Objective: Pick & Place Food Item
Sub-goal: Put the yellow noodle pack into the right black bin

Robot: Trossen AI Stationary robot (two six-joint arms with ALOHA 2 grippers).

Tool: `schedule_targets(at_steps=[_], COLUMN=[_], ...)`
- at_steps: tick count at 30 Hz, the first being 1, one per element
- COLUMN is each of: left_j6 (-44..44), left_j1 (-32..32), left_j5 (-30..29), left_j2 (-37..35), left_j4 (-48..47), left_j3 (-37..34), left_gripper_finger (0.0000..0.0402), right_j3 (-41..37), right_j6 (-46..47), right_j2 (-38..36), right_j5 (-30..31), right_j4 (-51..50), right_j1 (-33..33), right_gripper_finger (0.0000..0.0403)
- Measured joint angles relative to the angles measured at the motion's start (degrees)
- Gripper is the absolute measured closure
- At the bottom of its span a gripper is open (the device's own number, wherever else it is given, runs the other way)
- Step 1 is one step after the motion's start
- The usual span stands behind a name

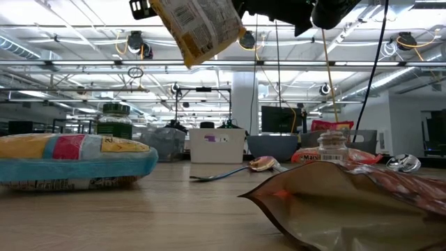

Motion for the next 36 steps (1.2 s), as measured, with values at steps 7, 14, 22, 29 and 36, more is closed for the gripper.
schedule_targets(at_steps=[7, 14, 22, 29, 36], left_j6=[0.36, 0.36, 0.32, -0.1, -0.85], left_j1=[0.0, 0.0, 0.0, 0.0, -0.75], left_j5=[-0.02, -0.02, 2.74, 6.31, 9.56], left_j2=[0.0, 0.0, 0.0, 0.0, 0.64], left_j4=[-0.1, 0.01, 2.41, 3.39, 3.48], left_j3=[-0.01, -0.01, -0.01, -0.01, -0.01], left_gripper_finger=[0.04, 0.0401, 0.0401, 0.0401, 0.0401], right_j3=[0.0, 0.0, 0.0, 0.03, 6.78], right_j6=[0.04, 0.01, -4.92, -11.12, -23.94], right_j2=[0.0, 0.0, 0.0, 0.0, 0.02], right_j5=[-1.48, -1.46, -3.91, -4.5, -4.26], right_j4=[-0.55, -1.56, -7.1, -10.96, -27.03], right_j1=[0.0, -0.38, -0.35, -0.15, 1.58], right_gripper_finger=[0.0316, 0.0257, 0.0217, 0.0195, 0.0188])
